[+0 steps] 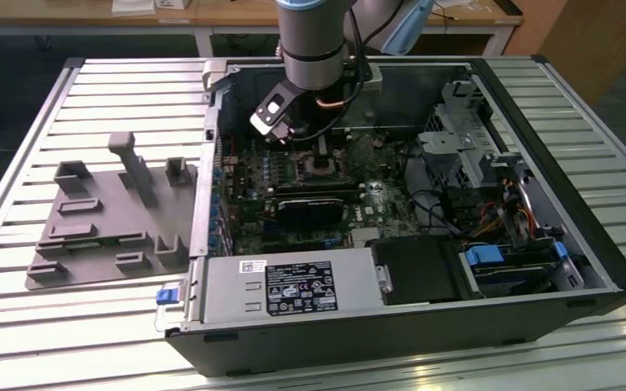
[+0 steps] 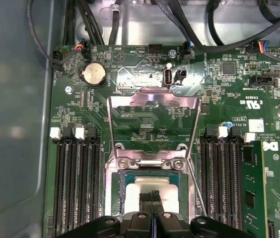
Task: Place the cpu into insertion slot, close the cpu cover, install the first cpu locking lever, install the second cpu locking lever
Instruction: 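Place the cpu into insertion slot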
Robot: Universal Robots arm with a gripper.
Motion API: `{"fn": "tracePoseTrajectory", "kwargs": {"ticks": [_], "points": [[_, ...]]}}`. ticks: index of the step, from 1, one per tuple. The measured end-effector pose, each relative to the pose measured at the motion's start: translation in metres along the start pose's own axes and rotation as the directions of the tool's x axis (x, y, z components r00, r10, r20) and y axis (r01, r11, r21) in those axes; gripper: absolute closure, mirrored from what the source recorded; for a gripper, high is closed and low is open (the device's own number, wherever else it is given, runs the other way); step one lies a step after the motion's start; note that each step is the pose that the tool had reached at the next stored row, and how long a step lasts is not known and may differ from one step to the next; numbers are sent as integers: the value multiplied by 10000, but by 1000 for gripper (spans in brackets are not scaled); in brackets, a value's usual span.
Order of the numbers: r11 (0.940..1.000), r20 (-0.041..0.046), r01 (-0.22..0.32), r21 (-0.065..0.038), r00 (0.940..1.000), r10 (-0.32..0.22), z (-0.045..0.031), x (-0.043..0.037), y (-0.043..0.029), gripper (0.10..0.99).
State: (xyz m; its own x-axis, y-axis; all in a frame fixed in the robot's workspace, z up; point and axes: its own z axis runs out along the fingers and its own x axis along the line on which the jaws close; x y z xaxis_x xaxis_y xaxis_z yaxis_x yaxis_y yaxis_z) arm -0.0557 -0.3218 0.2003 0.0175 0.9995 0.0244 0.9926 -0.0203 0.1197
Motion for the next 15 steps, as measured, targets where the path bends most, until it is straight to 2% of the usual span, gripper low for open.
{"fn": "tracePoseTrajectory", "kwargs": {"ticks": [1, 3, 8, 15], "points": [[10000, -41, -4, 0, 10000, 4, 0, 0, 0, 984], [10000, -59, -7, 0, 10000, 7, 0, 0, 0, 984], [10000, -1, 2, 1, 10000, -2, -11, 0, 1, 984], [10000, 1, 1, -3, 10000, -1, -29, 1, 3, 984]]}}
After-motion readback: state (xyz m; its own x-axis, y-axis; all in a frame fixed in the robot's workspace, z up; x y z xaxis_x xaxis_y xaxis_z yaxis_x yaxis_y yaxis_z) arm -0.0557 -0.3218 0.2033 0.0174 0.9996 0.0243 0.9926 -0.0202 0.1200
